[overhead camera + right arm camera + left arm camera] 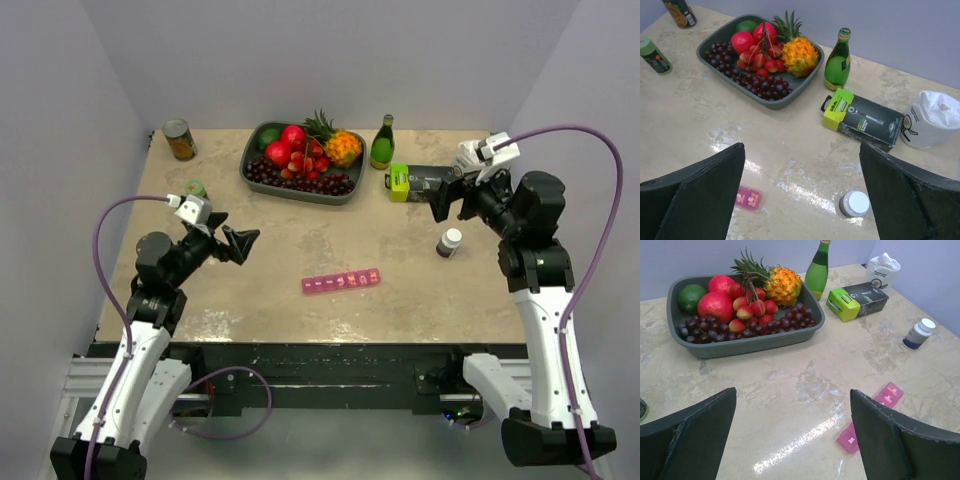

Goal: Sort the pills into containers

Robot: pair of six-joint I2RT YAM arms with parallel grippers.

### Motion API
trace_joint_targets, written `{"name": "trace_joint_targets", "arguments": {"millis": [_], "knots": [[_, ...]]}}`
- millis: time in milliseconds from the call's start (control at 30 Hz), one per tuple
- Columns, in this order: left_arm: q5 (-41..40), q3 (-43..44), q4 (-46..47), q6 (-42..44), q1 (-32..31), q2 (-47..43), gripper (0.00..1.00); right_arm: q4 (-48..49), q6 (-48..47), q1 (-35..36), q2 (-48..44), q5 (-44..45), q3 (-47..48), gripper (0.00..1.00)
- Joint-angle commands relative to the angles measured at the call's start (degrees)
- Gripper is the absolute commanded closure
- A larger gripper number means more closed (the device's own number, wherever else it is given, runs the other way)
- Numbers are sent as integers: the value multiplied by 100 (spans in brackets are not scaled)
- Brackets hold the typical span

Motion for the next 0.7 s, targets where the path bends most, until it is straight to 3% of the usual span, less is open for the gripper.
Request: {"name": "trace_joint_targets", "arguments": {"millis": [0,67,100,200,433,667], "knots": [[-125,70,245,70,-18,147,1,-27,-869,-25,660,-1393,391,1],[-21,35,384,-9,-27,253,1,-319,-1575,-25,917,-2292,550,1],[67,26,420,-18,-27,367,1,-833,-2466,-16,1031,-3115,594,1],[375,-61,543,70,-27,482,1,-1189,-3270,133,1427,-3598,437,1],[463,-132,535,-255,-27,965,3,-1577,-4733,1810,2130,-2275,190,1],[130,227,-352,-660,-18,1536,5,-498,-4822,3593,2807,-832,-425,1]]}}
